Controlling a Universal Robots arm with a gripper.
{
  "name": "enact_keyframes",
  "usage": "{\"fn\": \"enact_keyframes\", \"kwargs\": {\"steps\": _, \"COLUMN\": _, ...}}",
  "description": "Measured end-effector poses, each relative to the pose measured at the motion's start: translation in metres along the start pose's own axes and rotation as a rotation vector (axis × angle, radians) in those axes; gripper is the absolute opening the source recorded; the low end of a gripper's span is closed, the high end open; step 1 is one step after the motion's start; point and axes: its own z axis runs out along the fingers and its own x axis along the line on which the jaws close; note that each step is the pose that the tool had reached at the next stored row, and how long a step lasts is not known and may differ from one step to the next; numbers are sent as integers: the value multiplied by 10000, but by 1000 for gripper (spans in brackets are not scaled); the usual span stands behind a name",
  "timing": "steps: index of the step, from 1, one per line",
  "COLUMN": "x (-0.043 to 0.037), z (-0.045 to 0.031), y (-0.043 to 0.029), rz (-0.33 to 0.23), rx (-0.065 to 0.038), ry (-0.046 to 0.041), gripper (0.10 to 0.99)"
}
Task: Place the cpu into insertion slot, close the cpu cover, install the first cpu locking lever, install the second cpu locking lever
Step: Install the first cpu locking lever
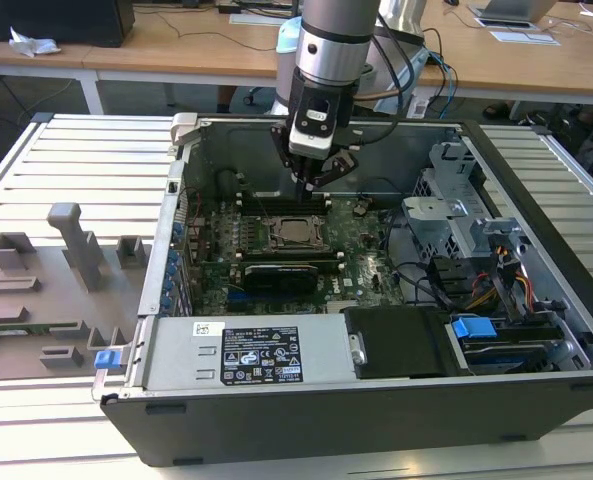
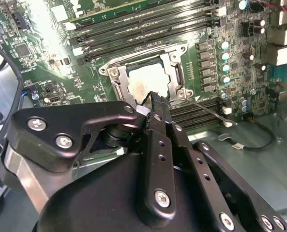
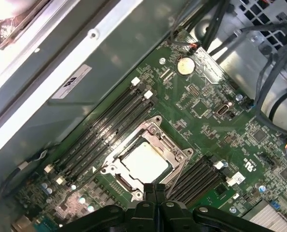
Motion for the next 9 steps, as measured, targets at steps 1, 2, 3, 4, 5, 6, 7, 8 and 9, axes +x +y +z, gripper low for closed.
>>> {"fn": "enact_keyframes", "kwargs": {"steps": 1, "x": 0, "z": 0, "y": 0, "rz": -89, "rx": 3, "ry": -7, "gripper": 106}}
{"fn": "enact_keyframes", "kwargs": {"steps": 2, "x": 0, "z": 0, "y": 0, "rz": -237, "rx": 8, "ry": -17, "gripper": 106}}
{"fn": "enact_keyframes", "kwargs": {"steps": 3, "x": 0, "z": 0, "y": 0, "rz": -323, "rx": 12, "ry": -24, "gripper": 106}}
{"fn": "enact_keyframes", "kwargs": {"steps": 4, "x": 0, "z": 0, "y": 0, "rz": -434, "rx": 16, "ry": -32, "gripper": 106}}
{"fn": "enact_keyframes", "kwargs": {"steps": 5, "x": 0, "z": 0, "y": 0, "rz": -628, "rx": 23, "ry": -47, "gripper": 106}}
{"fn": "enact_keyframes", "kwargs": {"steps": 6, "x": 0, "z": 0, "y": 0, "rz": -748, "rx": 27, "ry": -56, "gripper": 106}}
{"fn": "enact_keyframes", "kwargs": {"steps": 7, "x": 0, "z": 0, "y": 0, "rz": -833, "rx": 30, "ry": -62, "gripper": 106}}
{"fn": "enact_keyframes", "kwargs": {"steps": 8, "x": 0, "z": 0, "y": 0, "rz": -1075, "rx": 39, "ry": -80, "gripper": 106}}
{"fn": "enact_keyframes", "kwargs": {"steps": 9, "x": 0, "z": 0, "y": 0, "rz": -1236, "rx": 45, "ry": -92, "gripper": 106}}
